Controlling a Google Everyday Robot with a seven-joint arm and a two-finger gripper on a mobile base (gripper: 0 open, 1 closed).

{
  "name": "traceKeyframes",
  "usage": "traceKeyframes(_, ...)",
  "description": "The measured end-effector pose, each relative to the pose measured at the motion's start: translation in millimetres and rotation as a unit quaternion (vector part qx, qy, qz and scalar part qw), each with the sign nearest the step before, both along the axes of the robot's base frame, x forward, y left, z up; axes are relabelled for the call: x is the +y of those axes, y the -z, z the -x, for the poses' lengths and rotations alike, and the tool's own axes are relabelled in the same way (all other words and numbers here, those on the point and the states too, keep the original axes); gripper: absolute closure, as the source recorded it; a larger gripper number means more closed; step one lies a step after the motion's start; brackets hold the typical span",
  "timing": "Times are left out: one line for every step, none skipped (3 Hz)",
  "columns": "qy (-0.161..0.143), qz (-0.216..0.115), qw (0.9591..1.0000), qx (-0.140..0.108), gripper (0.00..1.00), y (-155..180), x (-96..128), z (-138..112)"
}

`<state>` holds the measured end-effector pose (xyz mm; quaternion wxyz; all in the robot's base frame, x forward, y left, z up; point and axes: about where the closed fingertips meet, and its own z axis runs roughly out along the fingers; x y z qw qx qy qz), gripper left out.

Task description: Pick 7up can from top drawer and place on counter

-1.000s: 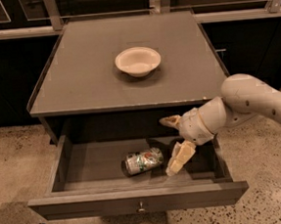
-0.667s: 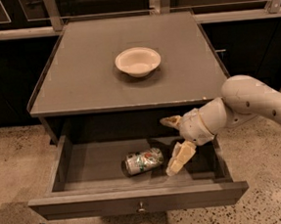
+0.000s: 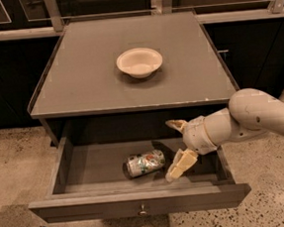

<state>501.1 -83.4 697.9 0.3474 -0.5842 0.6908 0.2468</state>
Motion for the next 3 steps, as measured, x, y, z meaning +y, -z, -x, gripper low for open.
traceKeyframes(0.007,0.001,1.0,-0.005,0.0,0.3,-0.3,-4.2)
traceKeyframes(0.015,0.004,0.9999,-0.003,0.0,1.5,-4.9,-4.4)
traceKeyframes(0.003,-0.009,1.0,-0.001,0.0,12.6,10.3,-13.8)
